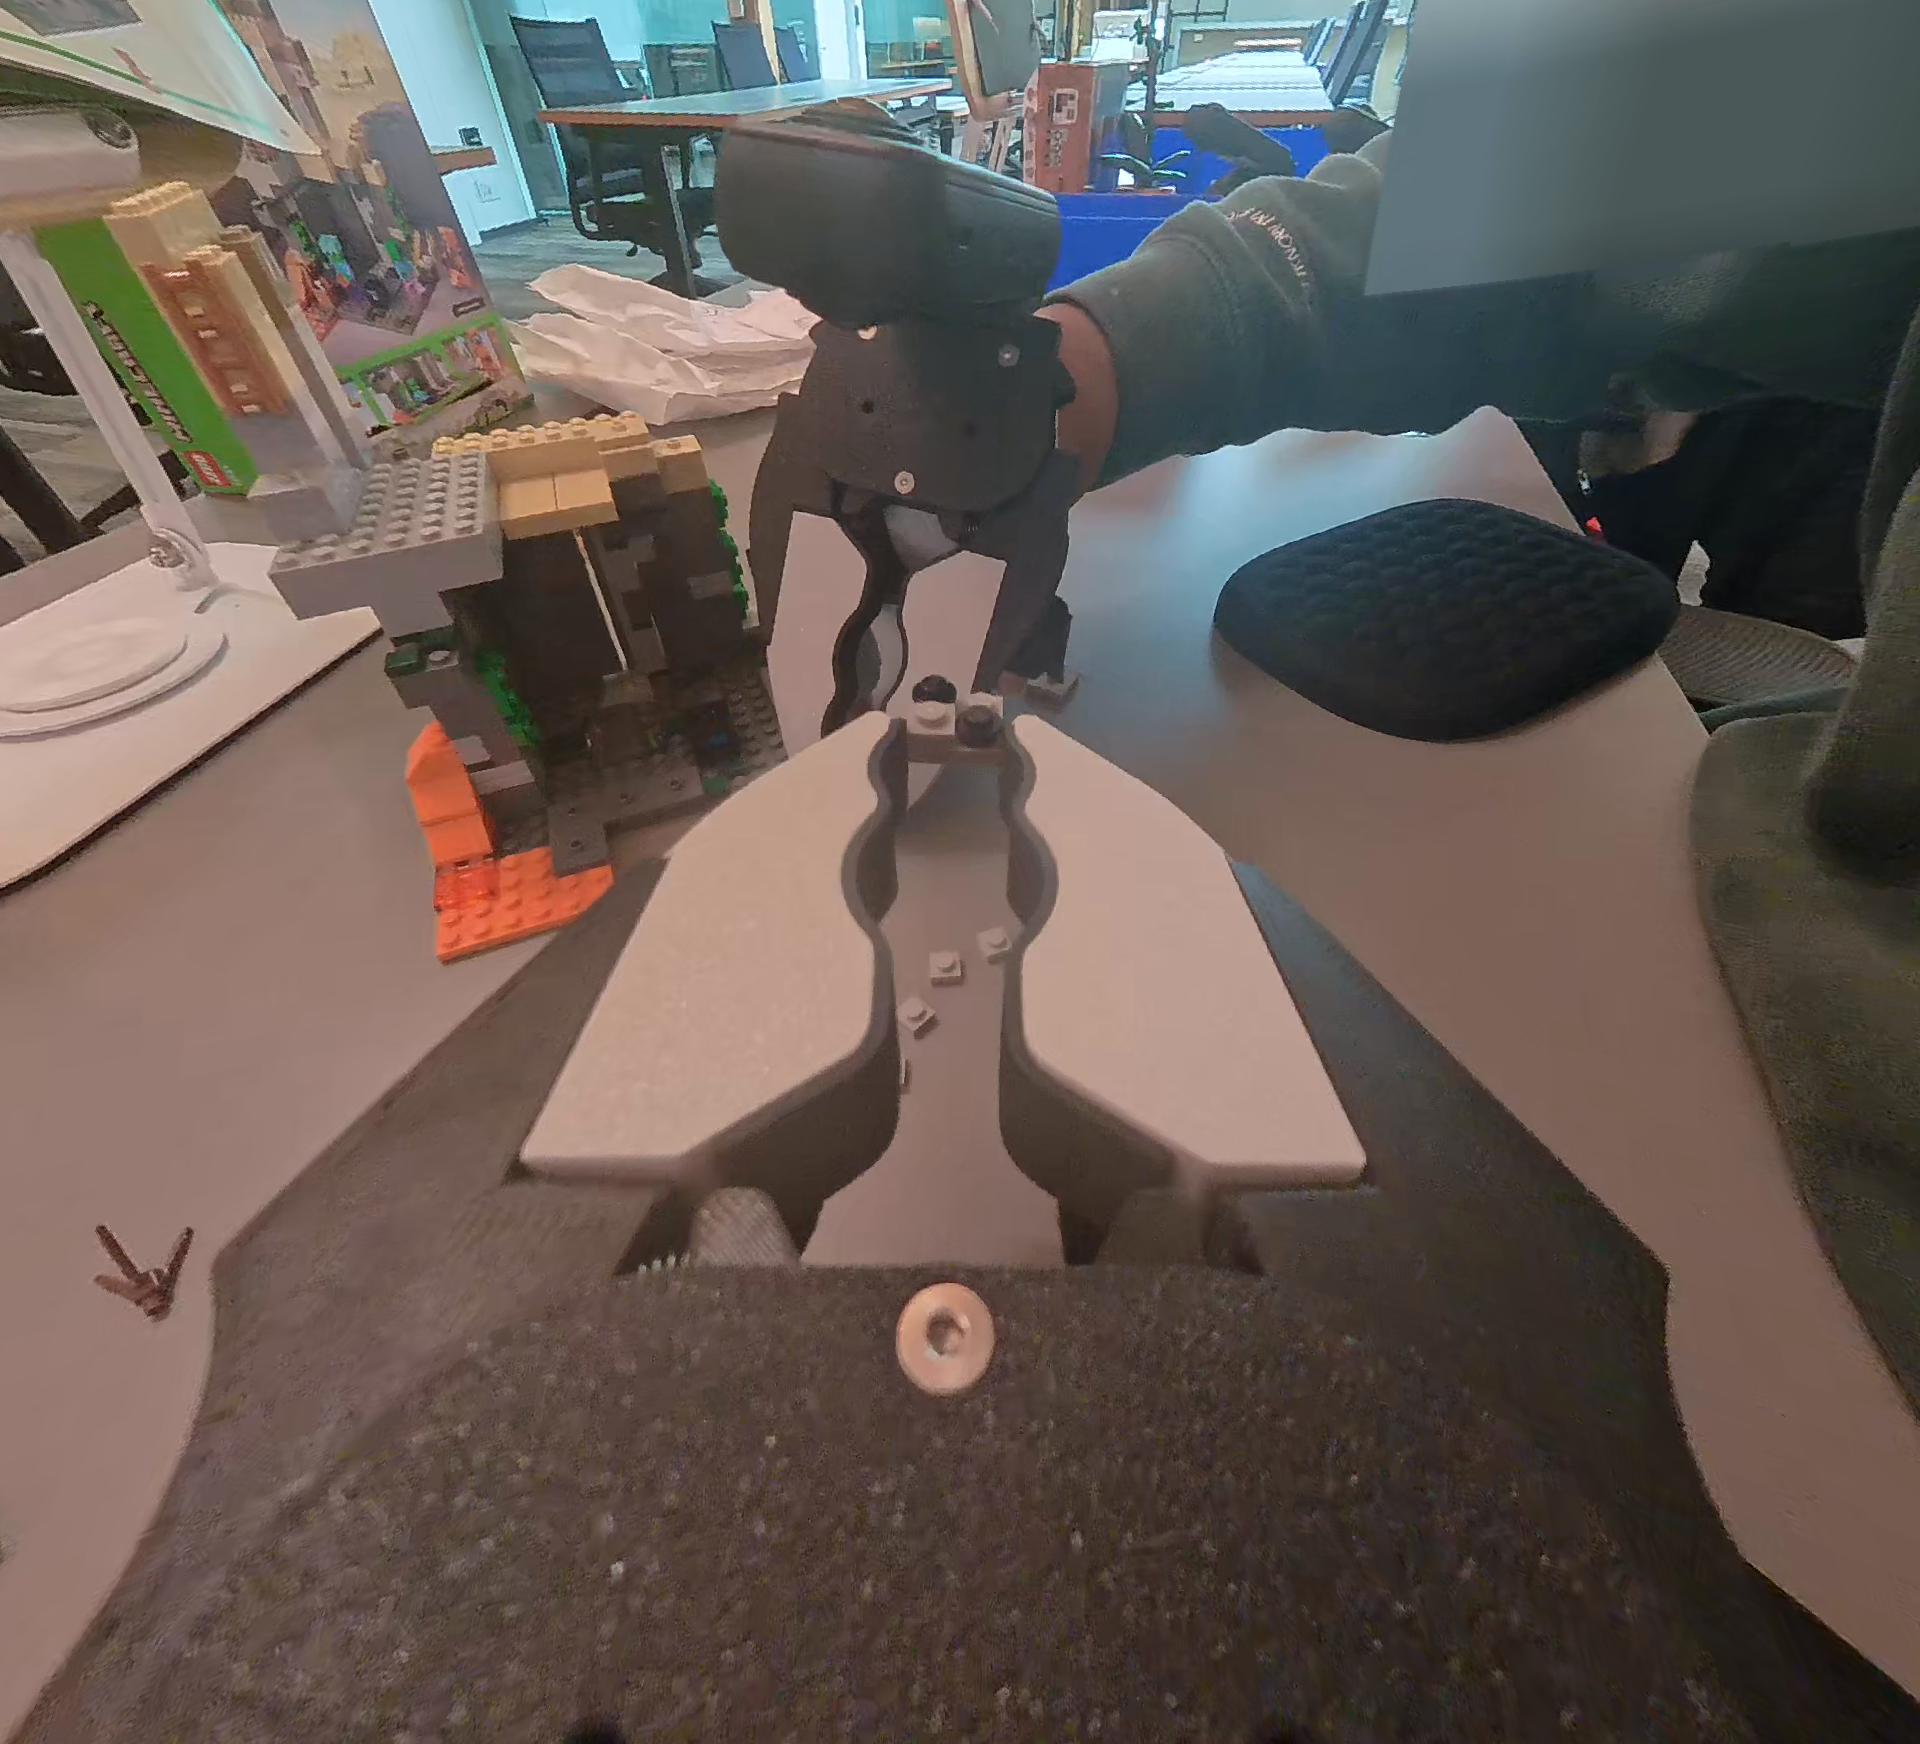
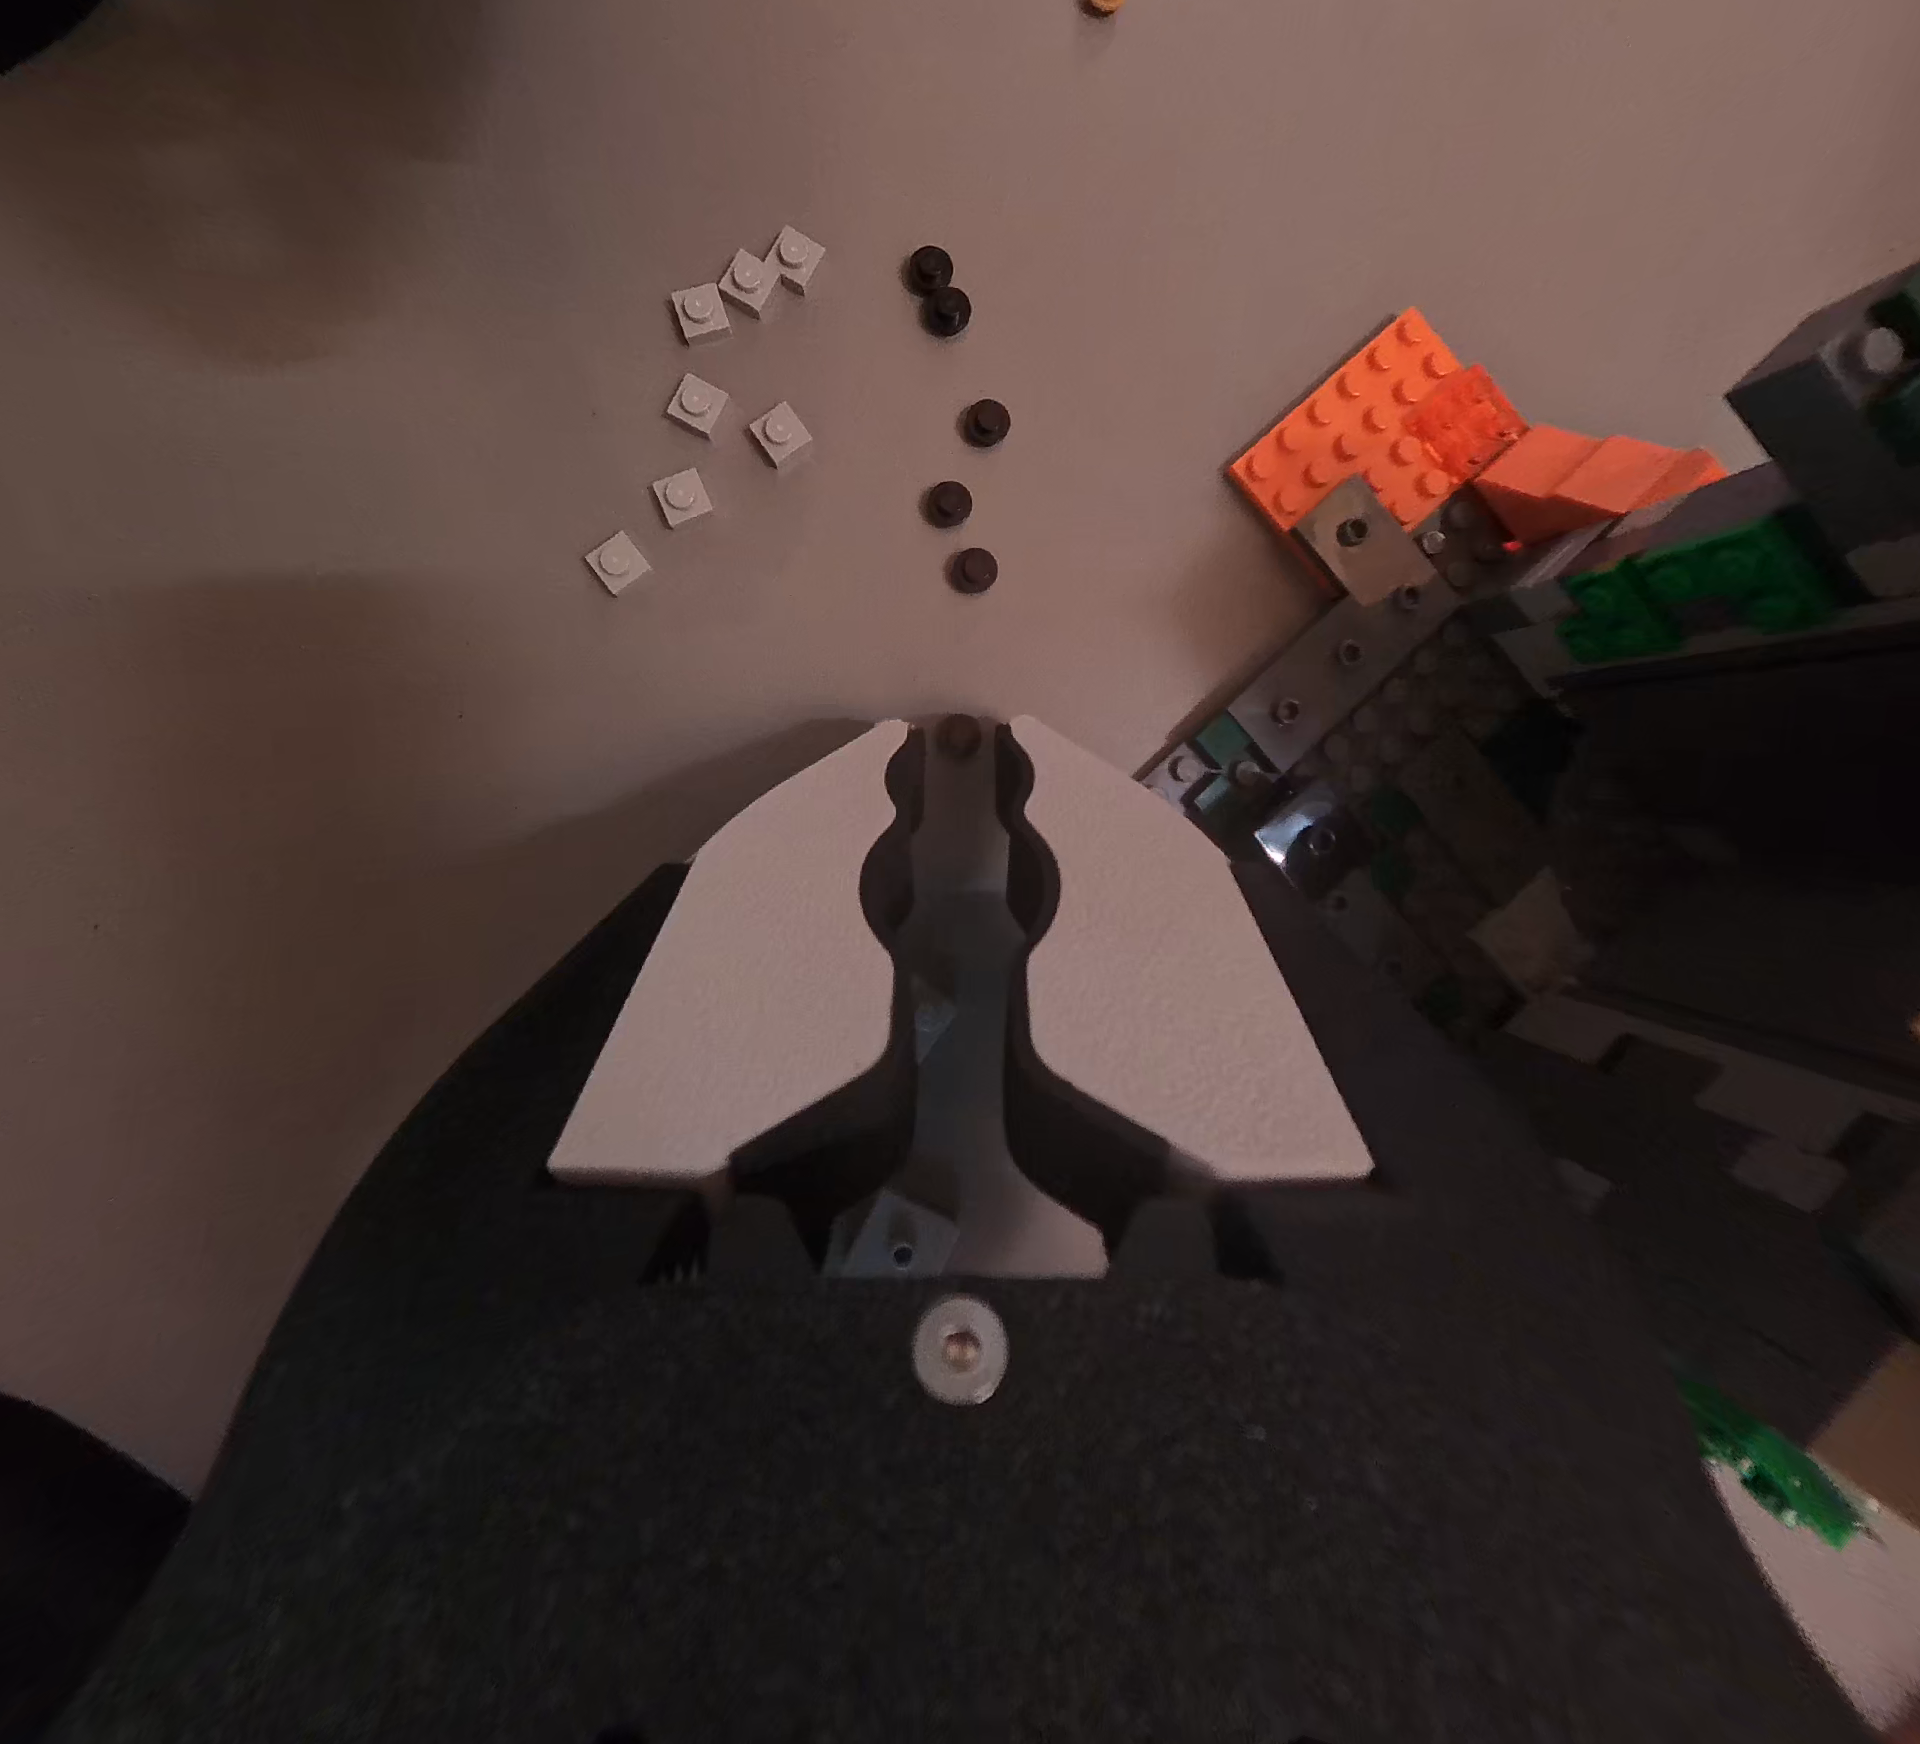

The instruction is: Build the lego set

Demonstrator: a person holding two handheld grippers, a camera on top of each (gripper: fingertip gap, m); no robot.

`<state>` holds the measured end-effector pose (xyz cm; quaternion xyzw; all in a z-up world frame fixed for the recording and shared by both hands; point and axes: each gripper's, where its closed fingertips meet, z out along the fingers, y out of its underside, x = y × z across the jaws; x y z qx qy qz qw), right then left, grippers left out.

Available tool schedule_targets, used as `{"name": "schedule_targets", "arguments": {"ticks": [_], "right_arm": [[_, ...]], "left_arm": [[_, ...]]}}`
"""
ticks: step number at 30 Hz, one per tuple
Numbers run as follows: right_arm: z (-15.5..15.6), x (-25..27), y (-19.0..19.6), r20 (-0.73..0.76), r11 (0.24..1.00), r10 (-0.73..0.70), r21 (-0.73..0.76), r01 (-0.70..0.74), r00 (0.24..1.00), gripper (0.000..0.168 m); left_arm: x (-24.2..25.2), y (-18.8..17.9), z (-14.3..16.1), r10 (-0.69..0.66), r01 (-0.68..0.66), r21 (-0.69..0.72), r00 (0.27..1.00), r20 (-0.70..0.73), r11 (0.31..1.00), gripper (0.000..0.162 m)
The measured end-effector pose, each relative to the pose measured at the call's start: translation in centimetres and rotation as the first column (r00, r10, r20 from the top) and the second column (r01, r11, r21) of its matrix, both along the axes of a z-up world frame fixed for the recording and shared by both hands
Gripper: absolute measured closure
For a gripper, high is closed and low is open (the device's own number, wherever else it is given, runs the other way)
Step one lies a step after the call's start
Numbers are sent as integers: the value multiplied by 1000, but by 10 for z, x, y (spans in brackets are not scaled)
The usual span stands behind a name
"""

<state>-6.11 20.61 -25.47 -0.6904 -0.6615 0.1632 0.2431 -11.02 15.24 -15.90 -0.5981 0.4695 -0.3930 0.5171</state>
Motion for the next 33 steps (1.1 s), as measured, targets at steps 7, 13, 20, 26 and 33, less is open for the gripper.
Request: {"name": "schedule_targets", "arguments": {"ticks": [7,13,20,26,33], "right_arm": [[17,-21,-35,-79,989,145,-11,-146,986,155],[8,-34,-57,-64,972,232,-23,-233,971,156],[-1,-36,-59,-45,969,241,-49,-243,970,160],[34,-38,-53,-134,980,197,-9,-200,971,162],[103,-51,-48,-249,980,184,115,-159,951,162]], "left_arm": [[-5,8,0,47,-47,-1,999,-5,999,146],[-3,7,-2,37,-37,3,999,-19,999,146],[-3,6,-3,33,-32,3,999,-21,999,146],[-3,7,-2,45,-45,7,999,-24,999,146],[-2,8,-2,61,-62,-4,998,-26,998,146]]}}
